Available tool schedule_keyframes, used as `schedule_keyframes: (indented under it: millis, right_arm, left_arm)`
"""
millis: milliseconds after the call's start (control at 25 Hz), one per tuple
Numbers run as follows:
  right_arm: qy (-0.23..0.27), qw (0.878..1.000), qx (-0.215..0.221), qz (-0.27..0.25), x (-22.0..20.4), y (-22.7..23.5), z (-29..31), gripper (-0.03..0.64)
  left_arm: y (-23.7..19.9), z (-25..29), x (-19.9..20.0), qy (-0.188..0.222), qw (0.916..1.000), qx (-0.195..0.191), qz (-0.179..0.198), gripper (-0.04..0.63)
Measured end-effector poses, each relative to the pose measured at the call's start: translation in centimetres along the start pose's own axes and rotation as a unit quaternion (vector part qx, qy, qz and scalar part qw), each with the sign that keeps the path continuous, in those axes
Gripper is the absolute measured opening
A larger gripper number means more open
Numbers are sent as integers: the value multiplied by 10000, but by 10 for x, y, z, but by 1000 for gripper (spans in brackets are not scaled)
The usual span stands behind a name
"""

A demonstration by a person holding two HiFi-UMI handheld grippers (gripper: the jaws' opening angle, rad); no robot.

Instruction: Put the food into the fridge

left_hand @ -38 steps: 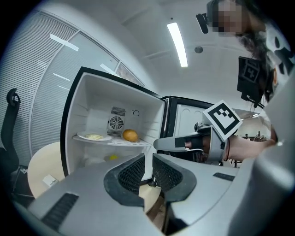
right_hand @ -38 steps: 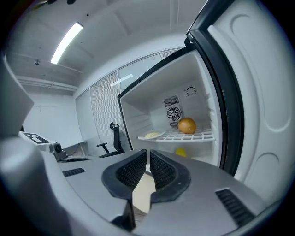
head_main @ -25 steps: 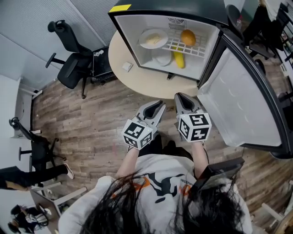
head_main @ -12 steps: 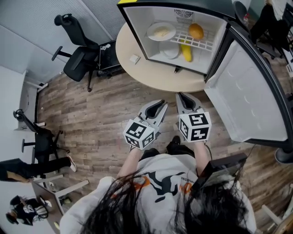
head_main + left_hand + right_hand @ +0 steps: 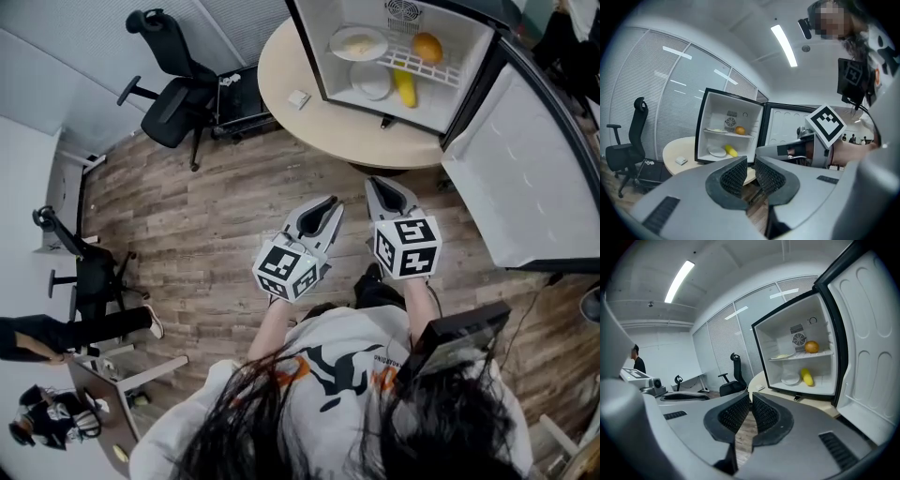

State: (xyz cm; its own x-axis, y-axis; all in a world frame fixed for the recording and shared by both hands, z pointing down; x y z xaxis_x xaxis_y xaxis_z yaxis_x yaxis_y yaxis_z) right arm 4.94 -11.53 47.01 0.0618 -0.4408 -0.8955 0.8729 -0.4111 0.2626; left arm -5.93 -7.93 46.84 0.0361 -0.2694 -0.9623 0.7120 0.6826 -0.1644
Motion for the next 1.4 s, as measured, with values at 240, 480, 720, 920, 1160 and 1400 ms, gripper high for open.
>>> schedule_keyframes:
  millis: [240,480,720,920,1160,1400]
  right_arm:
    - [-124,9999,19,-87,-22,-44,-12,32]
    - [-291,9995,42,-92,-58,-94,-28,28]
    - [-417,9990,126,-124,-82,-137,-44,28]
    - [-366,9993,67,-105,-90,-158,-61,28]
    - [-354,9993,17,-78,-105,-173,-83,28]
    - [-435,9990,-57,-47,-114,-171,-97,23]
  left_arm:
    - [-1,-47,-9,84,9999,56,-53,48]
    - [6,-96,-25,121,9999,35,-71,48]
    - [4,-136,-34,223,9996,74,-146,48]
    - [12,-163,-40,303,9994,25,-174,48]
    - [24,-186,-53,367,9990,10,-269,48]
    - [36,-187,-59,353,9989,-108,-302,48]
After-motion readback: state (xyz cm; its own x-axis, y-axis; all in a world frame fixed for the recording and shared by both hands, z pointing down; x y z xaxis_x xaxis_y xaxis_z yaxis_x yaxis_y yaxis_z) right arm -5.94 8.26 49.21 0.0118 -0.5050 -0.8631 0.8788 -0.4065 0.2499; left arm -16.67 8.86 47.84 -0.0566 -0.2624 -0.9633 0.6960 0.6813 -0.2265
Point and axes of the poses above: the fingertips, and each gripper's own axes: z forward along the fingers, y to its right, x out of its top, the point moved 4 cm from there along -z, backward along the fingers
